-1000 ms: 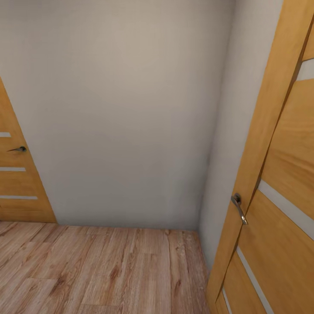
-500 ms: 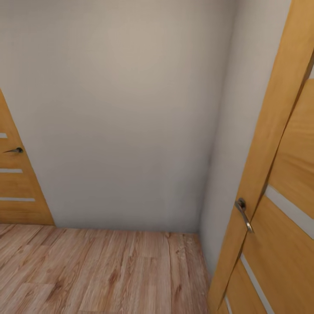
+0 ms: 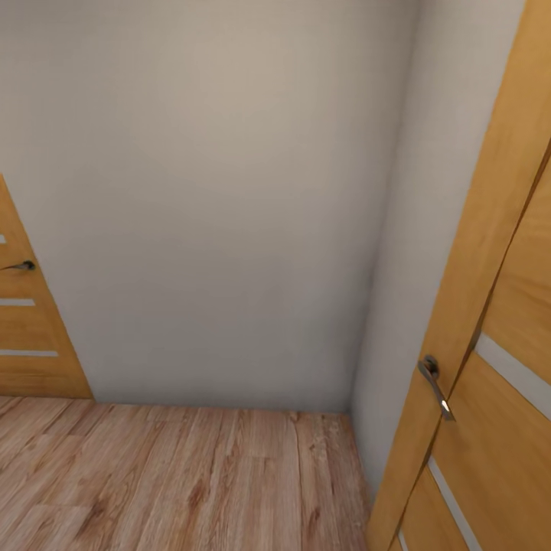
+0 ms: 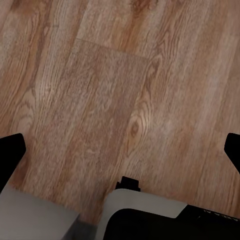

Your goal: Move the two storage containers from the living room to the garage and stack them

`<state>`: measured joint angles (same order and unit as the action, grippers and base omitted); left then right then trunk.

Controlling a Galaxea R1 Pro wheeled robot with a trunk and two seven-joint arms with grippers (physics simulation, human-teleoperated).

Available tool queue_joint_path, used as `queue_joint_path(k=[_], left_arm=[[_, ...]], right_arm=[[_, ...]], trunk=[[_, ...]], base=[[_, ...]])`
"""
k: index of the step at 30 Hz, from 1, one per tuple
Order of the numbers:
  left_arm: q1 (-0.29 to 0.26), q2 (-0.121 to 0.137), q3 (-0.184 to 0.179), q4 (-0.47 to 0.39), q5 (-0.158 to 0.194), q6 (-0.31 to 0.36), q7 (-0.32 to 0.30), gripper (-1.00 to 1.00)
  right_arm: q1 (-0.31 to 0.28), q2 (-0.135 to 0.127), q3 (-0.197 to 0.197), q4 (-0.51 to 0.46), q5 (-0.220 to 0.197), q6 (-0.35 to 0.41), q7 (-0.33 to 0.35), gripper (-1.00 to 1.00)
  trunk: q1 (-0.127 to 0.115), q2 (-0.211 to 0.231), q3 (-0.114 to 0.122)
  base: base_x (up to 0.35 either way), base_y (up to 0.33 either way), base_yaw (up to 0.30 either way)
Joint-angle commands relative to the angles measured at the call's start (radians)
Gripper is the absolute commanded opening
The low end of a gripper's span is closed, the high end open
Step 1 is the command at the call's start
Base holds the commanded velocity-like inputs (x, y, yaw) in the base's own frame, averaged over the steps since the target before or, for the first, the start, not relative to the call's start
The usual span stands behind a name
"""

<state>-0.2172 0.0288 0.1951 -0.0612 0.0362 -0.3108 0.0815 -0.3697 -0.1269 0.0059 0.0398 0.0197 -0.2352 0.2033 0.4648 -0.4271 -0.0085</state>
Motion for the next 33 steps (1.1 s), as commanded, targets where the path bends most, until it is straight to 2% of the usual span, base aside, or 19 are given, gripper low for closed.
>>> queue_joint_path(k=[1, 17, 33], left_arm=[[-0.001, 0.000, 0.000, 0.001, 0.004, -0.004, 0.001, 1.00], [-0.001, 0.000, 0.000, 0.001, 0.004, -0.004, 0.001, 1.00], [-0.001, 0.002, 0.001, 0.001, 0.004, -0.004, 0.000, 1.00]], right_arm=[[-0.002, 0.000, 0.000, 0.004, 0.002, -0.007, 0.002, 1.00], [-0.002, 0.000, 0.000, 0.004, 0.002, -0.007, 0.002, 1.00], [-0.002, 0.000, 0.000, 0.004, 0.003, -0.007, 0.002, 1.00]], trunk=[[0.001, -0.001, -0.001], [0.001, -0.001, -0.001], [0.001, -0.001, -0.001]], base=[[0.182, 0.000, 0.000], [0.311, 0.002, 0.000], [0.274, 0.126, 0.000]])
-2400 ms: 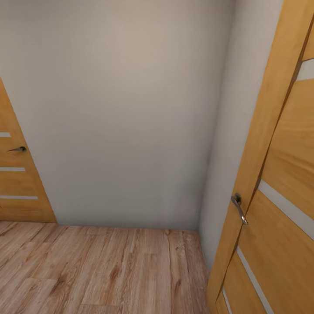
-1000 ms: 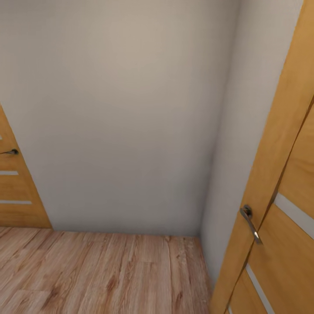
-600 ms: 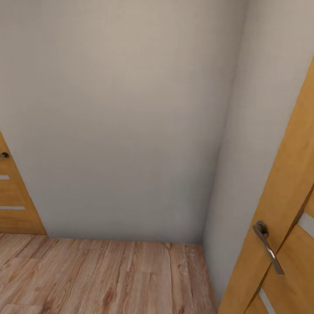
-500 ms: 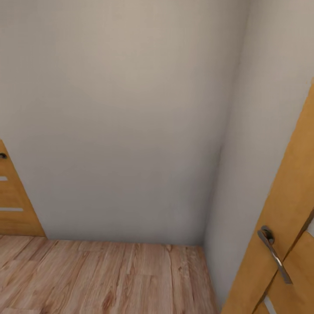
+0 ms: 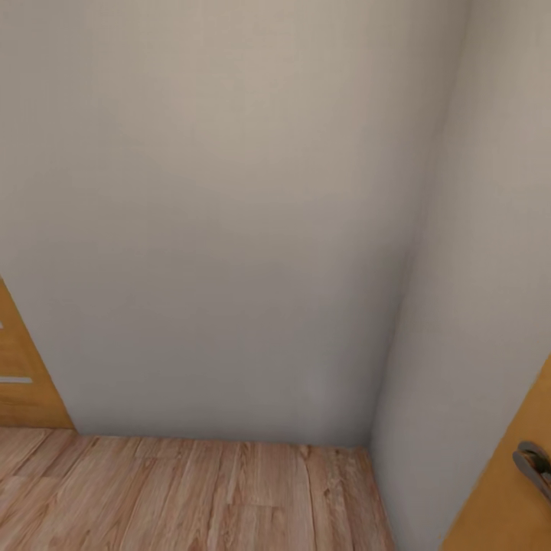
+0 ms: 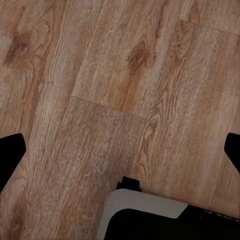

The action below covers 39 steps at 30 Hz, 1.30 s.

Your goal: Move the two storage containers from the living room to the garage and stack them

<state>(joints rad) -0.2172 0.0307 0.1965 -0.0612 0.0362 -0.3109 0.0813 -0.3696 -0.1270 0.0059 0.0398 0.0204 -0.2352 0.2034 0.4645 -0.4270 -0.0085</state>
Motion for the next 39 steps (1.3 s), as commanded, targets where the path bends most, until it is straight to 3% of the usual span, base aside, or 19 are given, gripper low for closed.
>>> queue_joint_path(k=[1, 11, 32, 39], left_arm=[[-0.001, 0.000, 0.000, 0.001, 0.004, -0.004, 0.001, 1.00], [-0.001, 0.001, 0.000, 0.001, 0.004, -0.004, 0.001, 1.00], [-0.001, -0.002, -0.001, 0.001, 0.004, -0.008, 0.000, 1.00], [-0.001, -0.003, -0.002, 0.001, 0.004, -0.007, 0.000, 1.00]], right_arm=[[-0.002, 0.000, 0.000, 0.004, 0.002, -0.007, 0.002, 1.00], [-0.002, 0.000, 0.000, 0.003, 0.003, -0.007, 0.002, 1.00], [-0.002, 0.000, 0.000, 0.003, 0.006, -0.007, 0.002, 1.00], [-0.002, 0.000, 0.001, 0.003, 0.006, -0.007, 0.002, 1.00]], trunk=[[0.001, -0.001, -0.001], [0.001, -0.001, -0.001], [0.001, -0.001, -0.001], [0.001, -0.001, -0.001]], base=[[0.214, 0.145, 0.000], [0.199, 0.130, 0.029], [0.009, 0.005, 0.289], [0.251, 0.000, 0.299]])
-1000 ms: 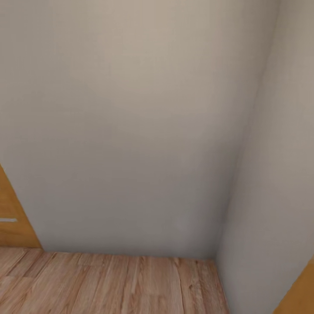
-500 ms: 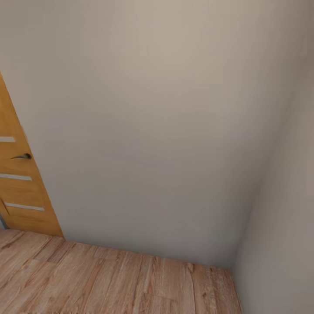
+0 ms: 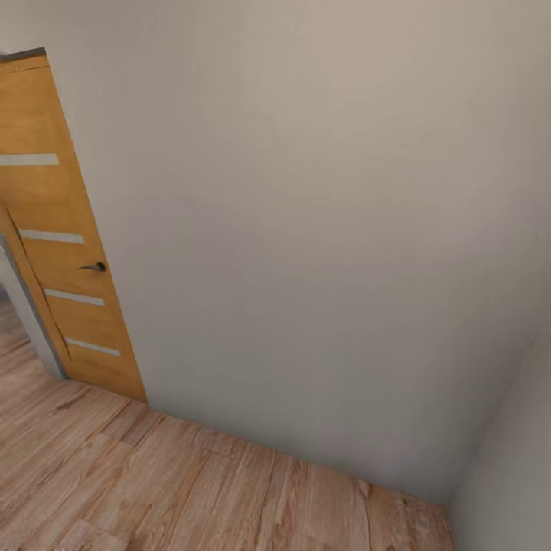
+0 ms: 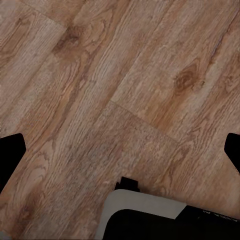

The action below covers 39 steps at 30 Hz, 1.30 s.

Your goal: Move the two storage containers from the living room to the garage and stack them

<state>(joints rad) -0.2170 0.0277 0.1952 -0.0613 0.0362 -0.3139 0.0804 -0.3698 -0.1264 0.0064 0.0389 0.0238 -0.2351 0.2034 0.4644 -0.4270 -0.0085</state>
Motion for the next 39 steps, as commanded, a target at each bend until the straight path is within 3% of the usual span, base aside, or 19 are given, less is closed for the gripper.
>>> queue_joint_path(k=[1, 32, 39], left_arm=[[-0.001, 0.000, 0.000, 0.001, 0.004, -0.004, 0.001, 1.00], [0.000, -0.001, -0.002, 0.001, 0.004, -0.005, 0.001, 1.00], [-0.001, 0.000, -0.002, 0.001, 0.004, -0.005, 0.001, 1.00]], right_arm=[[-0.001, -0.001, 0.000, 0.004, 0.002, -0.007, 0.002, 1.00], [-0.001, 0.001, 0.001, 0.004, 0.002, -0.007, 0.002, 1.00], [-0.001, 0.002, -0.001, 0.004, -0.001, -0.006, -0.006, 1.00]], trunk=[[0.001, -0.001, -0.001], [0.001, -0.001, -0.001], [0.001, -0.001, -0.001]], base=[[0.324, 0.000, 0.299], [0.326, 0.000, 0.299], [0.326, 0.000, 0.094]])
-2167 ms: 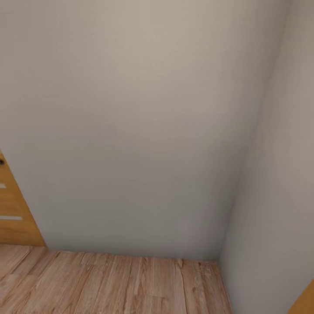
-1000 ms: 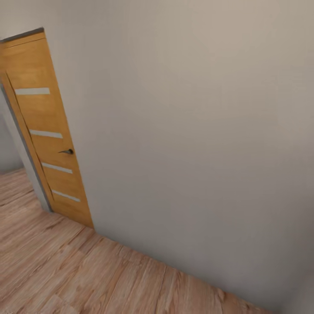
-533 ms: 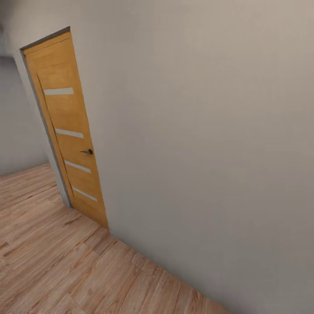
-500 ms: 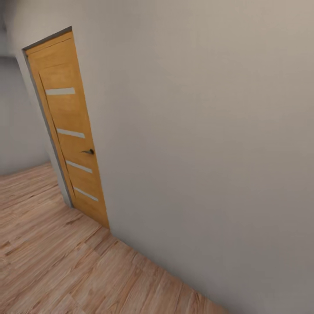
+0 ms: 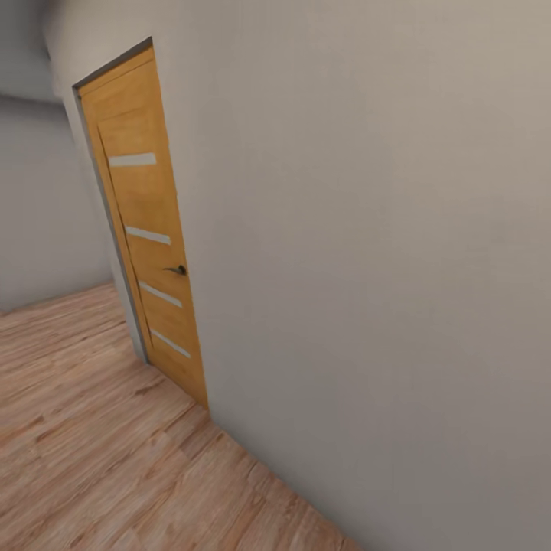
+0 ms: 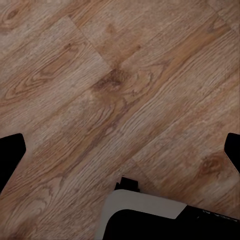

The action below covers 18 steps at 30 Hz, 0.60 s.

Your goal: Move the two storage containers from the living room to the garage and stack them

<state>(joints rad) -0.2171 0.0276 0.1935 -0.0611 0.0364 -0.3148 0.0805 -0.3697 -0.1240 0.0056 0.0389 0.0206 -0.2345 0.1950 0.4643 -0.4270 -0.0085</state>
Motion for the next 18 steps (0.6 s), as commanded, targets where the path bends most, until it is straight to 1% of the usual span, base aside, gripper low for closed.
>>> queue_joint_path(k=[1, 5, 8, 13, 16, 18], left_arm=[[-0.001, 0.000, 0.000, 0.001, 0.004, -0.004, 0.001, 1.00], [-0.001, 0.000, 0.001, 0.001, 0.005, -0.004, 0.001, 1.00], [-0.001, -0.001, 0.001, 0.001, 0.005, -0.004, 0.000, 1.00], [-0.001, -0.001, 0.002, 0.001, 0.005, -0.005, -0.002, 1.00], [-0.001, -0.001, 0.003, 0.001, 0.005, -0.007, -0.002, 1.00], [-0.001, 0.000, 0.003, 0.001, 0.005, -0.008, -0.002, 1.00]], right_arm=[[-0.002, 0.000, -0.002, 0.004, -0.001, -0.006, -0.001, 1.00], [-0.002, 0.000, -0.003, 0.004, -0.004, -0.004, -0.005, 1.00], [-0.002, 0.000, -0.003, 0.004, -0.004, -0.004, -0.006, 1.00], [-0.002, 0.000, -0.003, 0.004, -0.005, -0.003, -0.006, 1.00], [-0.002, 0.000, -0.002, 0.005, -0.004, -0.003, -0.006, 1.00], [-0.002, 0.000, -0.001, 0.004, -0.003, -0.004, -0.006, 1.00]], trunk=[[0.001, -0.001, -0.001], [0.001, -0.001, -0.001], [0.001, -0.001, -0.001], [0.001, -0.001, -0.001], [0.001, -0.001, -0.001], [0.001, -0.001, -0.001]], base=[[0.326, 0.000, 0.012], [0.326, 0.012, 0.005], [0.249, 0.154, 0.001], [0.066, 0.244, 0.000], [0.012, 0.082, 0.002], [0.004, 0.026, 0.117]])
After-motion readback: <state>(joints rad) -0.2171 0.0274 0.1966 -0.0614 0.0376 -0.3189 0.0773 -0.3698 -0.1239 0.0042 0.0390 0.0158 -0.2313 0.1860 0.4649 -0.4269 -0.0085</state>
